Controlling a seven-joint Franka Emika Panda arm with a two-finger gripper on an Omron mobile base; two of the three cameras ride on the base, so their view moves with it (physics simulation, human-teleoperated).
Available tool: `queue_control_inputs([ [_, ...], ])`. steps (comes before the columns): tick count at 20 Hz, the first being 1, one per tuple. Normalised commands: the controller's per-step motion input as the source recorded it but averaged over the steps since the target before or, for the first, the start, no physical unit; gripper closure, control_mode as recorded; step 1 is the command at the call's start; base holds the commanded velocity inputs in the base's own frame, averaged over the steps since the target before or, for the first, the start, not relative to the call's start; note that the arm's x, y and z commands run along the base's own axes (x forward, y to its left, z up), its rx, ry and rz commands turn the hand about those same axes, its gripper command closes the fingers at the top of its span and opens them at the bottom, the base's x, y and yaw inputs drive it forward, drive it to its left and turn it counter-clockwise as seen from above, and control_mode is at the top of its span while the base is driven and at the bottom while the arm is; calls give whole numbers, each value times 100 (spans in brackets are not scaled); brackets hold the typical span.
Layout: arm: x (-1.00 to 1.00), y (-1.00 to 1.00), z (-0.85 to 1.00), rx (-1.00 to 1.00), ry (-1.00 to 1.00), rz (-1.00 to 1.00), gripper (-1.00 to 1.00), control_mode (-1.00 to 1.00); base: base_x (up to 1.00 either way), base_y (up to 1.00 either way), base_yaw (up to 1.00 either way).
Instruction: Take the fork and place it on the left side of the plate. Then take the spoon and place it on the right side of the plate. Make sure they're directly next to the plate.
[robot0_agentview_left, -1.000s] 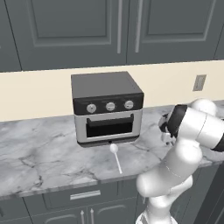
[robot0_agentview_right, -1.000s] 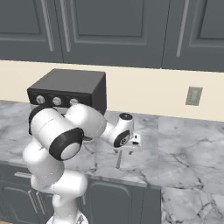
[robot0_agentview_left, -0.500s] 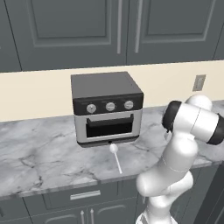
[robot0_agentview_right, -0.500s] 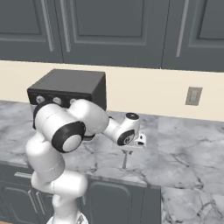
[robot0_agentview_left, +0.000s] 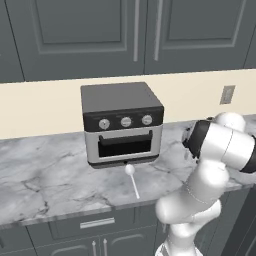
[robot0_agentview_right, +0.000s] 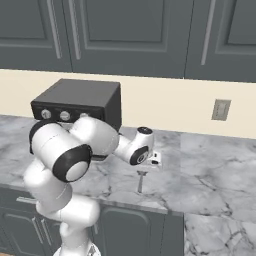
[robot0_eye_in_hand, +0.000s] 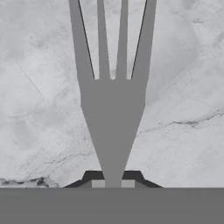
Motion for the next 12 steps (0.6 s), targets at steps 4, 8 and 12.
queue_control_inputs([
  [4, -79, 19, 92, 0, -34, 0, 100, -100, 0, 0, 0],
  [8, -79, 2, 100, -1, -43, 0, 100, -100, 0, 0, 0],
  [12, -50, 5, 100, -5, -23, 0, 100, -100, 0, 0, 0],
])
